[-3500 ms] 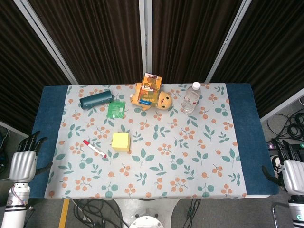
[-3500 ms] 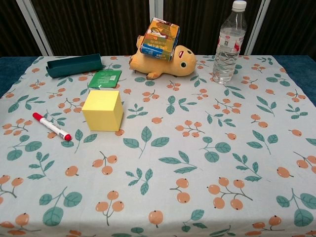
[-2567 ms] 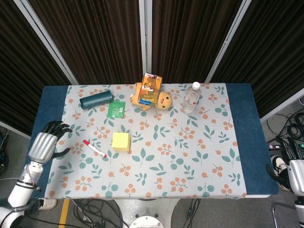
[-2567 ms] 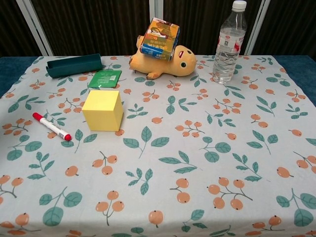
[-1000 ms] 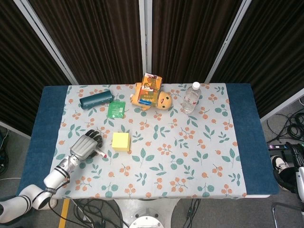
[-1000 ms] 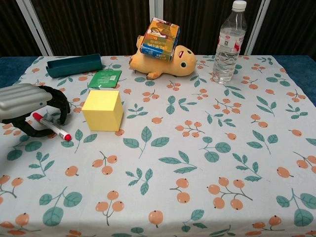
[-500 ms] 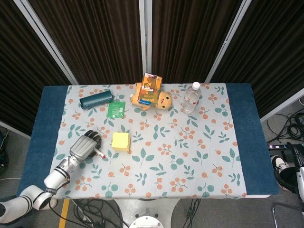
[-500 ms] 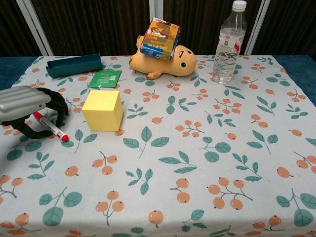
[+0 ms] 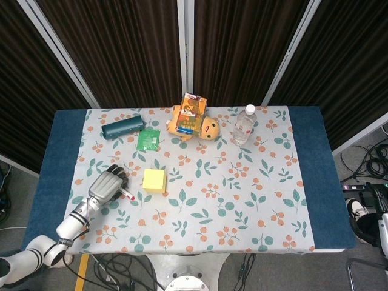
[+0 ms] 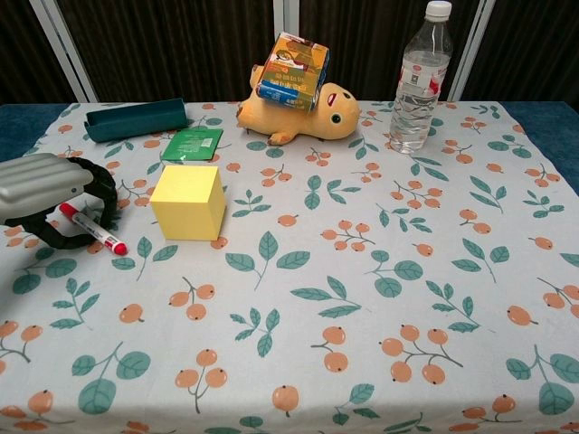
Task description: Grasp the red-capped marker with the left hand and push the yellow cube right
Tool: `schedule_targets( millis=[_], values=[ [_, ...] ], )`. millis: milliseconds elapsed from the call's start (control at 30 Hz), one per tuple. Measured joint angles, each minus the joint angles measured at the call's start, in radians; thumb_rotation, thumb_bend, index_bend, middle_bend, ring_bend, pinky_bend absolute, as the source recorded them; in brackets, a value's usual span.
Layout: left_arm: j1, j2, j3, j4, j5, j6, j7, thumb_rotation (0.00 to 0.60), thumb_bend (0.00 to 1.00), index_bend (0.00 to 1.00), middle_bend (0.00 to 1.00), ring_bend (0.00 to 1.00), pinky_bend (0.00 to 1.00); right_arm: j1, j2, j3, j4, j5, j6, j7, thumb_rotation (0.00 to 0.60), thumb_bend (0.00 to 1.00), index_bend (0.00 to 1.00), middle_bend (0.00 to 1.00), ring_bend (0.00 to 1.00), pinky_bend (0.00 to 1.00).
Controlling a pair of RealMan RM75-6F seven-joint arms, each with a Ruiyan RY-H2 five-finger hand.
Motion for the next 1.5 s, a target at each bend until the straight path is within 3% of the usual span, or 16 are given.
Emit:
schedule_targets(
  millis=[500, 767, 967, 1233, 1500],
  values=[
    [0.001, -0.006, 0.005, 0.03, 0.017, 0.044, -0.018, 0.6, 0.41, 0.69, 0.65, 0.37, 0.26, 0.001, 0.004, 0.002, -0.011, -0.004, 0.001, -0.006, 0.6, 0.22, 0.05, 0.16, 0.0, 0.14],
    [0.011, 0.035, -0.016, -0.051, -0.009, 0.067, 0.001, 0.6, 0.41, 0.69, 0.66, 0.38, 0.27, 0.0, 0.009, 0.004, -0.015, -0.008, 0.007, -0.009, 0.6, 0.22, 0.05, 0.17, 0.0, 0.14],
    [0.014, 0.075, -0.051, -0.15, -0.086, 0.024, 0.007, 0.6, 0.41, 0.69, 0.66, 0.38, 0.27, -0.003, 0.007, 0.003, -0.011, -0.007, 0.009, -0.004, 0.6, 0.22, 0.05, 0.17, 0.0, 0.14],
    [0.013, 0.072, -0.097, -0.153, -0.196, -0.056, 0.041, 0.6, 0.41, 0.7, 0.66, 0.38, 0.27, -0.007, 0.01, 0.004, -0.01, -0.003, 0.011, -0.001, 0.6, 0.22, 0.05, 0.17, 0.0, 0.14],
    [-0.016, 0.047, -0.128, -0.158, -0.233, -0.101, 0.074, 0.6, 0.41, 0.69, 0.66, 0.38, 0.27, -0.013, 0.013, 0.003, -0.006, 0.001, 0.016, 0.003, 0.6, 0.22, 0.05, 0.17, 0.0, 0.14]
  ],
)
